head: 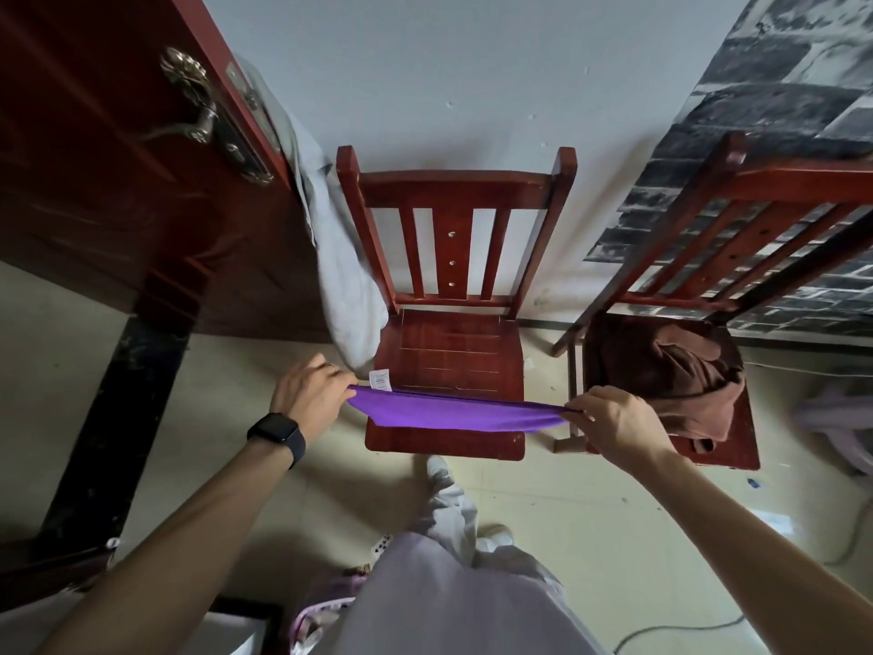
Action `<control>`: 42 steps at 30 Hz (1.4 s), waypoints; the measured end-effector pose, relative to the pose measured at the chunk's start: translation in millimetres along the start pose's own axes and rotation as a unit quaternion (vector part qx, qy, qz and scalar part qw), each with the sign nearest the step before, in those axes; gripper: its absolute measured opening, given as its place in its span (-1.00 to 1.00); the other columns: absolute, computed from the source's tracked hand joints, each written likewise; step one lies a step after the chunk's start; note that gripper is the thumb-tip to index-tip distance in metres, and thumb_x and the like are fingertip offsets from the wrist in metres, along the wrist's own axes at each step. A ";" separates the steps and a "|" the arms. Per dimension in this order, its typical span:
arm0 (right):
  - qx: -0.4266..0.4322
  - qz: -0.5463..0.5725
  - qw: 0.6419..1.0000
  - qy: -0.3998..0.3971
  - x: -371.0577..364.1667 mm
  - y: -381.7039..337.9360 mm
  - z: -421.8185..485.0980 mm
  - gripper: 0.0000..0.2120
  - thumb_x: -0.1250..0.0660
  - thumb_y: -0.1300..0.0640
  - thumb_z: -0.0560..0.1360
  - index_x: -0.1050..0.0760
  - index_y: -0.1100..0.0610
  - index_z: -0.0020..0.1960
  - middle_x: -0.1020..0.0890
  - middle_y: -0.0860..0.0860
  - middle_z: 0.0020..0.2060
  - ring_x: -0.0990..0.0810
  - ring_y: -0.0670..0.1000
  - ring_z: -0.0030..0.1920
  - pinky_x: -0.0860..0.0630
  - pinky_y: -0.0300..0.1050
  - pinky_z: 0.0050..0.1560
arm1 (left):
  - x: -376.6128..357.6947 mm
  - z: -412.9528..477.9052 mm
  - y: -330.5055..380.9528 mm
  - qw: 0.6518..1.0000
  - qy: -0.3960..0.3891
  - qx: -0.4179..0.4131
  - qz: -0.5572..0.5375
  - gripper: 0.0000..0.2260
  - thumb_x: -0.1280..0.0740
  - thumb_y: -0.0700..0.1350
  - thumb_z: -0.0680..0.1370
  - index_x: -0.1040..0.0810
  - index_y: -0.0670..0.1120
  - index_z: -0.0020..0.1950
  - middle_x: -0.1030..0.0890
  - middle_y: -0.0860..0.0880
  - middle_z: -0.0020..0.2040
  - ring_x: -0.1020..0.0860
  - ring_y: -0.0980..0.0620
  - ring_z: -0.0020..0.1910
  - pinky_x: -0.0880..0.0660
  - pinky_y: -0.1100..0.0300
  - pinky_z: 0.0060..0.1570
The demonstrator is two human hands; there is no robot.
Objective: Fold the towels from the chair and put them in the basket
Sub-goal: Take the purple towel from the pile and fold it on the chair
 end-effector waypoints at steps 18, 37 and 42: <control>-0.024 -0.115 0.991 -0.065 -6.7 9.8 146.9 -0.78 -0.38 -0.01 0.54 -0.64 0.15 0.00 -0.61 0.10 -0.17 -0.63 0.22 -0.11 -0.59 0.05 -0.28 | -13.3 132.1 -74.0 0.996 -0.005 0.082 0.034 -0.97 -0.50 -0.13 0.39 -0.68 -0.02 -0.20 -0.67 -0.03 -0.32 -0.53 -0.13 -0.15 -0.40 0.08 -0.24; -0.107 -0.164 0.949 -0.249 -203.9 30.5 17.4 -0.79 -0.60 0.31 0.22 -0.63 0.19 -0.20 -0.60 0.11 -0.34 -0.62 0.18 -0.41 -0.53 0.02 -0.54 | -237.7 -23.1 -9.8 0.966 -0.248 0.073 0.023 -0.73 -0.51 -0.26 0.24 -0.68 0.07 -0.19 -0.65 0.04 -0.33 -0.59 -0.09 -0.27 -0.44 0.09 -0.32; -0.146 -0.124 0.906 -0.377 -252.5 38.7 -30.0 -0.78 -0.16 0.07 0.63 -0.51 -0.01 0.22 -0.57 0.00 0.09 -0.61 0.10 0.10 -0.52 -0.04 -0.08 | -268.7 -53.0 -7.7 0.953 -0.281 0.094 -0.058 -0.68 -0.64 -0.25 0.09 -0.69 0.05 -0.28 -0.65 0.02 -0.38 -0.60 -0.10 -0.37 -0.54 0.10 -0.43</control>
Point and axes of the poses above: each hand's wrist, its own z-axis towards the middle knuckle, its own x-axis out of the back of the hand, y = z × x, the point moved 8 cm from there along z, towards the middle knuckle
